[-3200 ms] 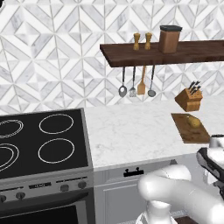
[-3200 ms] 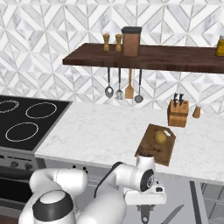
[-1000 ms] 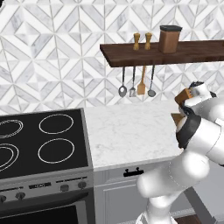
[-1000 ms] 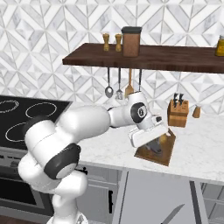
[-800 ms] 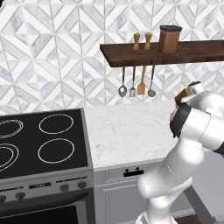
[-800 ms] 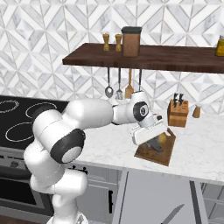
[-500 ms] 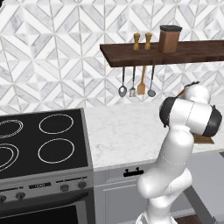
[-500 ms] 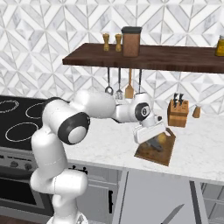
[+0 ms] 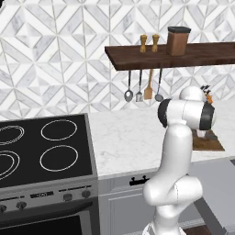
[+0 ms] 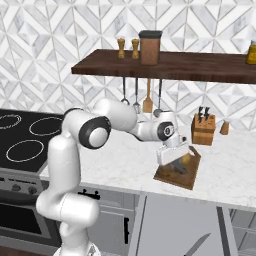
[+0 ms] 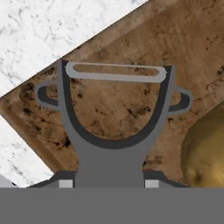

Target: Place the appropriate cutting tool for cutting the potato skin on the cutting board.

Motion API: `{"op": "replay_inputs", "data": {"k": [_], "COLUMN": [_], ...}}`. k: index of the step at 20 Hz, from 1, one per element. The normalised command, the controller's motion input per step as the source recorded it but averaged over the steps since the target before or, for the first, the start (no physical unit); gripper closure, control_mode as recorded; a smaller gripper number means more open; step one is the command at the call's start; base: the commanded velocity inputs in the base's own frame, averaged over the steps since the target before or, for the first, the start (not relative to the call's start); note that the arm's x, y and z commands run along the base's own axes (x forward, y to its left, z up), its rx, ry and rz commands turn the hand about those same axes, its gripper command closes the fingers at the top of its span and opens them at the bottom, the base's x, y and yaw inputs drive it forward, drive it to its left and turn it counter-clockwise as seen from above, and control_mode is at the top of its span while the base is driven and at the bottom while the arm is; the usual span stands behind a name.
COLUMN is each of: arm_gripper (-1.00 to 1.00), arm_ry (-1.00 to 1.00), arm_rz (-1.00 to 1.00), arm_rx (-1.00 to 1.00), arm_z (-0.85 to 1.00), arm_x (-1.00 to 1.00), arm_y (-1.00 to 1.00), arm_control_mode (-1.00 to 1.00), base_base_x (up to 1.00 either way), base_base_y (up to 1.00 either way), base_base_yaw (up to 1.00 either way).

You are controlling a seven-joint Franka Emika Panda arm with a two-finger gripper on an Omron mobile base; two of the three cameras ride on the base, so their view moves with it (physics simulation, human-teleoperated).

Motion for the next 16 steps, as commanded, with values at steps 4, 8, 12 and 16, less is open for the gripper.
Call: {"op": "replay_inputs", "data": {"k": [4, 8, 12, 16], "arm_gripper": [1.0, -1.0, -1.0, -1.0], "arm_ry": [0.0, 0.0, 0.0, 0.0], "arm_rz": [0.07, 0.07, 0.03, 0.0], "arm_rx": [0.02, 0.0, 0.0, 0.0], "arm_z": [-0.43, -0.53, -0.18, 0.07], "arm_x": [0.0, -0.06, -0.4, -0.55], "arm_y": [0.06, 0.35, 0.28, 0.38], "arm_control_mode": [-1.0, -1.0, -1.0, -1.0], "base_base_x": [0.0, 0.0, 0.0, 0.0], "base_base_y": [0.0, 0.0, 0.0, 0.0], "base_base_yaw": [0.0, 0.0, 0.0, 0.0]}}
